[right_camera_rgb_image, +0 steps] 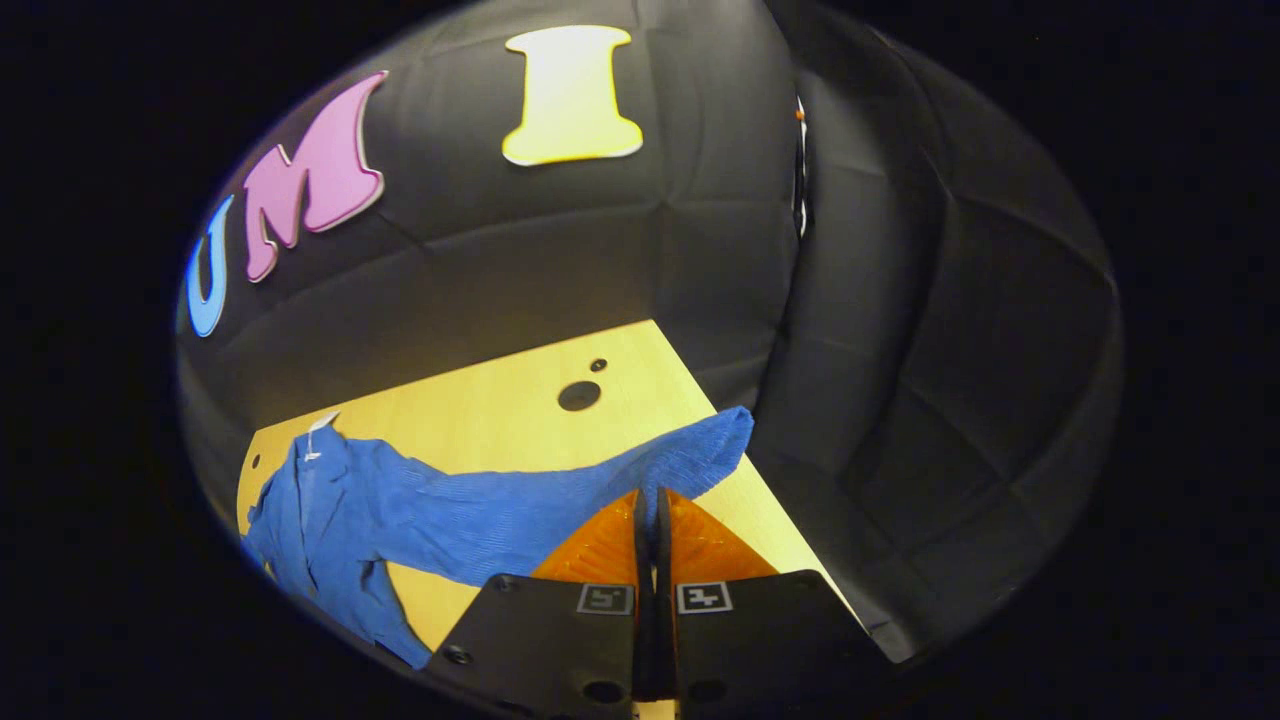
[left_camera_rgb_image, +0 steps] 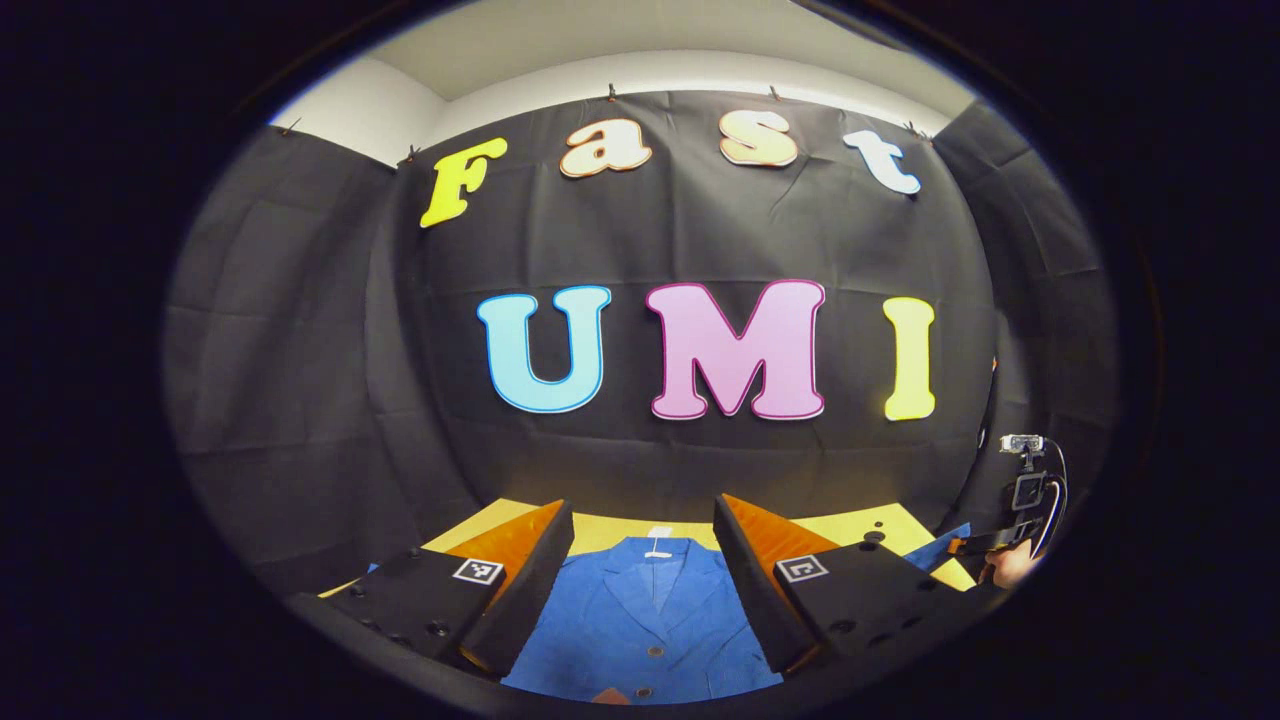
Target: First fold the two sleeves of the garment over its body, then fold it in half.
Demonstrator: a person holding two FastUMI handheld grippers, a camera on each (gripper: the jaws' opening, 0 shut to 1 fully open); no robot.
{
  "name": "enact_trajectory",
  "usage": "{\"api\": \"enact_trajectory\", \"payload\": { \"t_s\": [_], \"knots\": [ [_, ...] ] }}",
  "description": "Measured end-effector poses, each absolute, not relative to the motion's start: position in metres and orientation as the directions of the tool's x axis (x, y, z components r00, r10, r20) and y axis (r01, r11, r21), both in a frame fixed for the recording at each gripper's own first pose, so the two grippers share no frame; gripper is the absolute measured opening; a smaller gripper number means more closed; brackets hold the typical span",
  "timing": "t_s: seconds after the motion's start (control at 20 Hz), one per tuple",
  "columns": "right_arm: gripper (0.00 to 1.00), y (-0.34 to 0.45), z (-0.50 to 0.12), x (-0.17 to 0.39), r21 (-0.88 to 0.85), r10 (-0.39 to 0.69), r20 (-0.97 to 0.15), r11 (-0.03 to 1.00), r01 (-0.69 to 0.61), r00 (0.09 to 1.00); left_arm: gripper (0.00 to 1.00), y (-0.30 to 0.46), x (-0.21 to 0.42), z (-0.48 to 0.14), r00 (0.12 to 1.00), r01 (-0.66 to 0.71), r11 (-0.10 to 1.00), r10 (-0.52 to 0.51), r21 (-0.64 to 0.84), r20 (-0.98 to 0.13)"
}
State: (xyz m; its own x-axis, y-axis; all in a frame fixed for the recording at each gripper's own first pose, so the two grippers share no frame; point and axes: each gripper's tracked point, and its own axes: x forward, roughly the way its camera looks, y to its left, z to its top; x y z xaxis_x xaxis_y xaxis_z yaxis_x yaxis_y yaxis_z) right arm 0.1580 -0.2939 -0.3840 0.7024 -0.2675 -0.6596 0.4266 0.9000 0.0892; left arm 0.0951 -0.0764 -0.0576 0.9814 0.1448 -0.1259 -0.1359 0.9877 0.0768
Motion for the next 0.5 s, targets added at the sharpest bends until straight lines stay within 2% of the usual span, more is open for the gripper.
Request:
{"api": "enact_trajectory", "payload": {
  "t_s": [0.2,0.5],
  "knots": [
    [0.02,-0.230,-0.345,0.174,0.109,-0.243,-0.627,0.913,0.393,0.740,0.81,-0.051,0.091,-0.061,0.989,-0.064,0.996,0.071,0.053,-0.132],
    [0.01,-0.086,-0.264,0.204,0.096,-0.171,-0.523,0.961,0.257,0.835,0.82,0.044,0.065,-0.059,0.988,-0.079,0.996,0.082,0.034,-0.130]
  ]
}}
